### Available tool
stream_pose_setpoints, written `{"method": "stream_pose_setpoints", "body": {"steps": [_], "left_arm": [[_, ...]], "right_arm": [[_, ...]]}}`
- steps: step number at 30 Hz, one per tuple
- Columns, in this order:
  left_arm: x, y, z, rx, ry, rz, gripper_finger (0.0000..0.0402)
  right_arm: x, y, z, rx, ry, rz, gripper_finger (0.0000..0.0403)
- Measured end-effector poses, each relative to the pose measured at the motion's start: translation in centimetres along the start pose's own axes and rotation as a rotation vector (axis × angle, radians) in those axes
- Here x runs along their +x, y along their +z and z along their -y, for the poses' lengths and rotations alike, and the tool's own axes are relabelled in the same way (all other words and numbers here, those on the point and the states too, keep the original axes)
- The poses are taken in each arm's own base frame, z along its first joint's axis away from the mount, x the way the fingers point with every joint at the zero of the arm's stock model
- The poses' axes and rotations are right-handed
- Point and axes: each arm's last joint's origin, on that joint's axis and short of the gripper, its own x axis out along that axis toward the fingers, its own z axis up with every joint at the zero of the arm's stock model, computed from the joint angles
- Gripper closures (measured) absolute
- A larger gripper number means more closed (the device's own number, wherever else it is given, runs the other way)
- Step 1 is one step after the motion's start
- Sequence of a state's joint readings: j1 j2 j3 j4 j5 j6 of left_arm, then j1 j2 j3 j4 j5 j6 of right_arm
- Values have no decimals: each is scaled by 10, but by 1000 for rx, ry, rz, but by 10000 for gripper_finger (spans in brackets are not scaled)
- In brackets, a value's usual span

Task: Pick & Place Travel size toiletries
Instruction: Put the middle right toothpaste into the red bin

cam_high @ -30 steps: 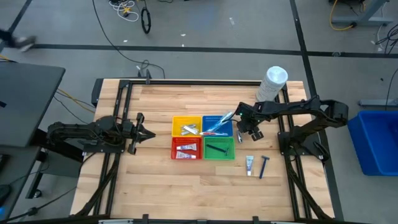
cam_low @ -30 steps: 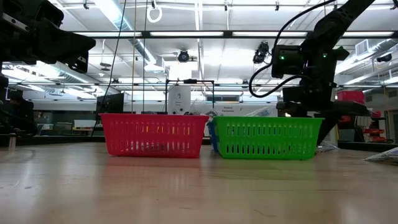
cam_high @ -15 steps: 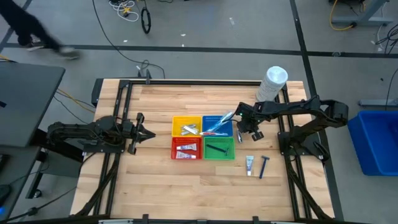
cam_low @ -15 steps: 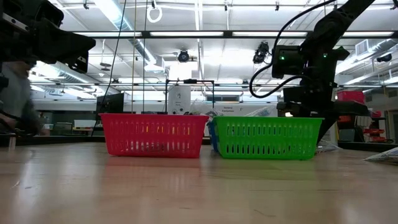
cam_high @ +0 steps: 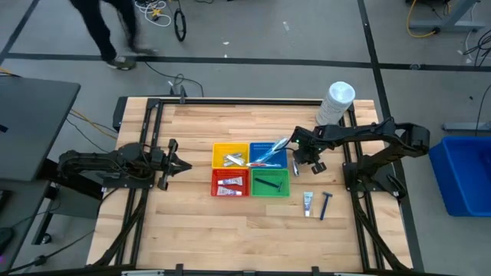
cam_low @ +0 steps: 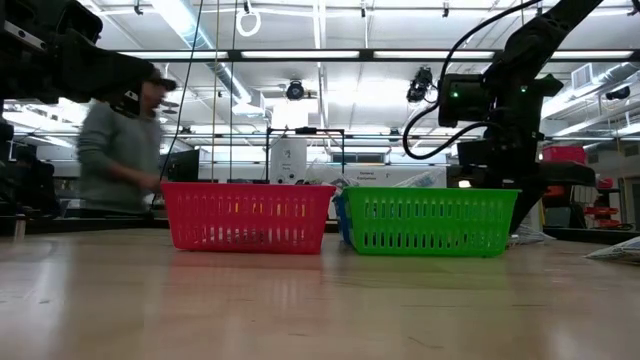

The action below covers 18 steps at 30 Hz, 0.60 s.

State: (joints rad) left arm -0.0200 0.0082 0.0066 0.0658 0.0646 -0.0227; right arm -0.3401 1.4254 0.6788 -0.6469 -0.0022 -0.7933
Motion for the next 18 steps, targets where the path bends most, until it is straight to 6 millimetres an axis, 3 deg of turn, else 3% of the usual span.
{"method": "stream_pose_setpoints", "body": {"steps": [18], "left_arm": [[0,0,0,0,0,-1,369]], "right_arm": [[-19,-9,-9,0,17,-17,322]]}}
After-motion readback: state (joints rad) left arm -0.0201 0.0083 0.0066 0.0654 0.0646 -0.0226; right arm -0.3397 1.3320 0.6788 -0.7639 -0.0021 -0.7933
